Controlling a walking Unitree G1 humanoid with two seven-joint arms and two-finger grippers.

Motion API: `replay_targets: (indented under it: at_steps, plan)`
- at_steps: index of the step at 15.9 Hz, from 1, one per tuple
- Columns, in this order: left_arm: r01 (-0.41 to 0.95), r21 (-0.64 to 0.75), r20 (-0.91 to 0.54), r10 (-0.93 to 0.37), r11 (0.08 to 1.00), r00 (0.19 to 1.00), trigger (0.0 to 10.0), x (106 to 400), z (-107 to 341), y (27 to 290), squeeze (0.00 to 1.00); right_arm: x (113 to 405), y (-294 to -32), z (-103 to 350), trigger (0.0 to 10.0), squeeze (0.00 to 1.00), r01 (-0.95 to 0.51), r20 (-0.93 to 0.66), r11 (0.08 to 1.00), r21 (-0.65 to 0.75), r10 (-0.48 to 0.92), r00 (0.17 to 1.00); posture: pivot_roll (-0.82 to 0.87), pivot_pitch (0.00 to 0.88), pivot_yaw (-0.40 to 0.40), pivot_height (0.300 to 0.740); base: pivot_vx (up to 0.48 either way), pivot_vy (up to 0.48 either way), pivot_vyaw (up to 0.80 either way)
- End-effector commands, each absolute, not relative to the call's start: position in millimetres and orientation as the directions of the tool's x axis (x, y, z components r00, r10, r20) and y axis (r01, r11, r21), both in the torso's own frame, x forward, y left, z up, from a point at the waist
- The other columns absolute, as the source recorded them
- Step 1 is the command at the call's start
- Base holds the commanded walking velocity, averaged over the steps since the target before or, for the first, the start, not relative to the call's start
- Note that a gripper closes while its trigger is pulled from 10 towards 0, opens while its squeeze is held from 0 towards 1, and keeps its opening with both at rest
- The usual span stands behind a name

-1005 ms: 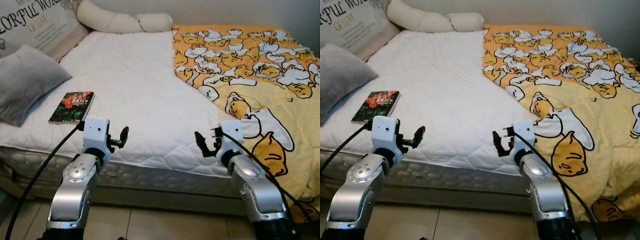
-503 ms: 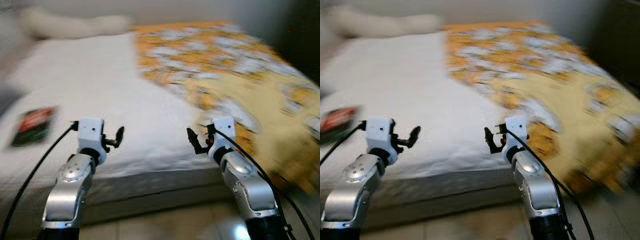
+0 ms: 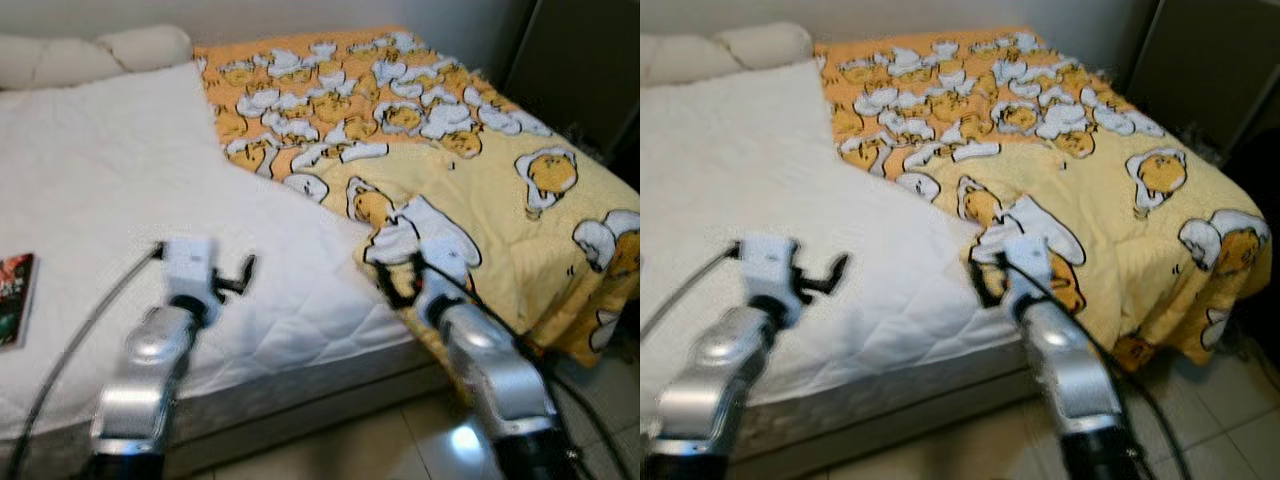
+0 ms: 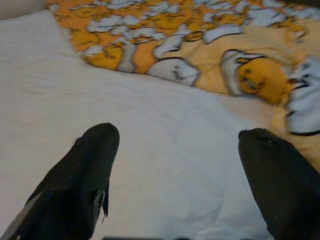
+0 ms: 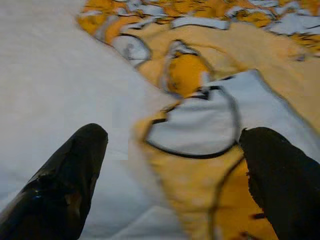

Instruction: Clean up the room

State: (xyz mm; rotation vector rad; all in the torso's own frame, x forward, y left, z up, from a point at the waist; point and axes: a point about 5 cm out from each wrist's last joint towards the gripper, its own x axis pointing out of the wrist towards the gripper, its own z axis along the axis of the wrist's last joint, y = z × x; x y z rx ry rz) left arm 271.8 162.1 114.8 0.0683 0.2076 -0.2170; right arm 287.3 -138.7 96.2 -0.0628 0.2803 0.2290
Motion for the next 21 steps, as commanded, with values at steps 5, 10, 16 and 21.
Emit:
replay_targets:
  at_steps: [5, 10, 16, 21]
  plan:
    - [0.193, 0.073, -0.206, -0.174, 0.979, 0.963, 10.0, 273.7, 117.7, 172.7, 0.23, 287.5, -128.5, 99.7, 10.0, 0.0, -0.268, -0.259, 0.963, -0.028, 0.252, 0.932, -0.09, 0.0, 0.013, 0.74, 0.277, 0.0, 0.0]
    - [0.198, 0.07, -0.214, -0.18, 0.978, 0.96, 10.0, 272.9, 116.2, 172.2, 0.23, 286.7, -126.2, 99.1, 10.0, 0.0, -0.289, -0.261, 0.957, -0.018, 0.275, 0.925, -0.09, 0.0, 0.015, 0.74, 0.277, 0.0, 0.0]
    - [0.21, 0.075, -0.218, -0.19, 0.975, 0.957, 10.0, 272.3, 115.9, 169.1, 0.23, 284.1, -124.9, 97.2, 10.0, 0.0, -0.299, -0.27, 0.954, -0.012, 0.285, 0.92, -0.08, 0.0, 0.006, 0.74, 0.279, 0.0, 0.0]
    - [0.205, 0.1, -0.235, -0.177, 0.974, 0.956, 10.0, 271.5, 113.1, 172.5, 0.2, 285.2, -128.6, 97.5, 10.0, 0.0, -0.29, -0.274, 0.957, -0.002, 0.278, 0.921, -0.09, 0.0, 0.014, 0.74, 0.216, 0.0, 0.0]
